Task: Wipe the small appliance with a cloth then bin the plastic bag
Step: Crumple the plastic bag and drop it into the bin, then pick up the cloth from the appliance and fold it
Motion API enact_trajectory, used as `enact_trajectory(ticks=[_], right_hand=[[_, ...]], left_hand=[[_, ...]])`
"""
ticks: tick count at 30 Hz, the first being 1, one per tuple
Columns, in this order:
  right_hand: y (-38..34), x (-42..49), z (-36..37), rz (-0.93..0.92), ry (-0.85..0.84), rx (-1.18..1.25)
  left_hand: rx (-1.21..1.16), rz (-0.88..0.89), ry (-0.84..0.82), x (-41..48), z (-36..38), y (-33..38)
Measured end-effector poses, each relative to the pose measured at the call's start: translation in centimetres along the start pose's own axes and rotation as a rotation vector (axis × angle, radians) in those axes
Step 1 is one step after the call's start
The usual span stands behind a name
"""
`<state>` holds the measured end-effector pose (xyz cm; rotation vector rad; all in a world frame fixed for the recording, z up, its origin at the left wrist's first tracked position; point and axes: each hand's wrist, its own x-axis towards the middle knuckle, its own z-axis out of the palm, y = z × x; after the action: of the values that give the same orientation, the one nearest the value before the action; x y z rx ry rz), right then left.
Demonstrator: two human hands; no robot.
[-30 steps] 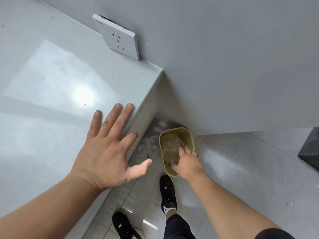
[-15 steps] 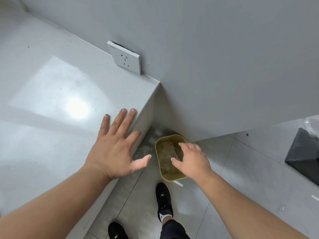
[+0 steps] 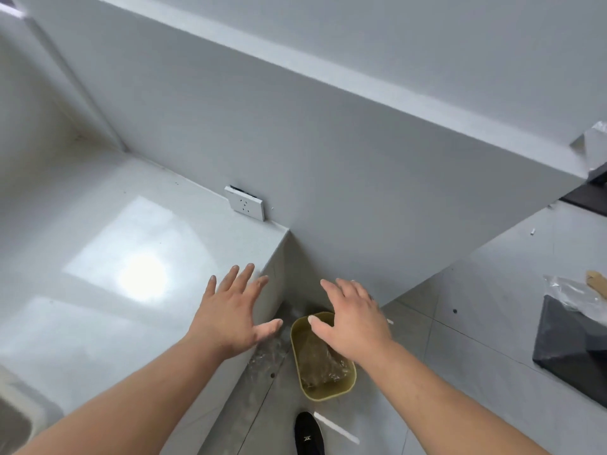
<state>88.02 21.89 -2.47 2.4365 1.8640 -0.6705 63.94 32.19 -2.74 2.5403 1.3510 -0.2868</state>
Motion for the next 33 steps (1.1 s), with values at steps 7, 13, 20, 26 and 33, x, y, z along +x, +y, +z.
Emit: enact_trajectory(ticks=[7, 13, 20, 26, 33], right_hand=[[-4.5, 0.0, -7.5, -0.108, 0.124, 0.0], [-9.8, 0.0, -14.1, -0.231, 0.224, 0.011], [-16.4, -0.4, -20.1, -0.363, 0.331, 0.024], [-22.0, -1.7, -23.4, -0.452, 0.404, 0.008], [-30.1, -4.5, -25.7, -0.57, 0.466, -0.011]], left_hand=[[0.035, -0.091, 0.166, -2.6, -7.7, 0.4], [0.037, -0.172, 0.322, -6.1, -14.6, -1.6], [0.056, -0.238, 0.494, -9.5, -22.2, -4.6], [0.081, -0.3, 0.586, -13.5, -26.3, -7.3], [0.092, -0.381, 0.663, -20.1, -30.1, -11.9]])
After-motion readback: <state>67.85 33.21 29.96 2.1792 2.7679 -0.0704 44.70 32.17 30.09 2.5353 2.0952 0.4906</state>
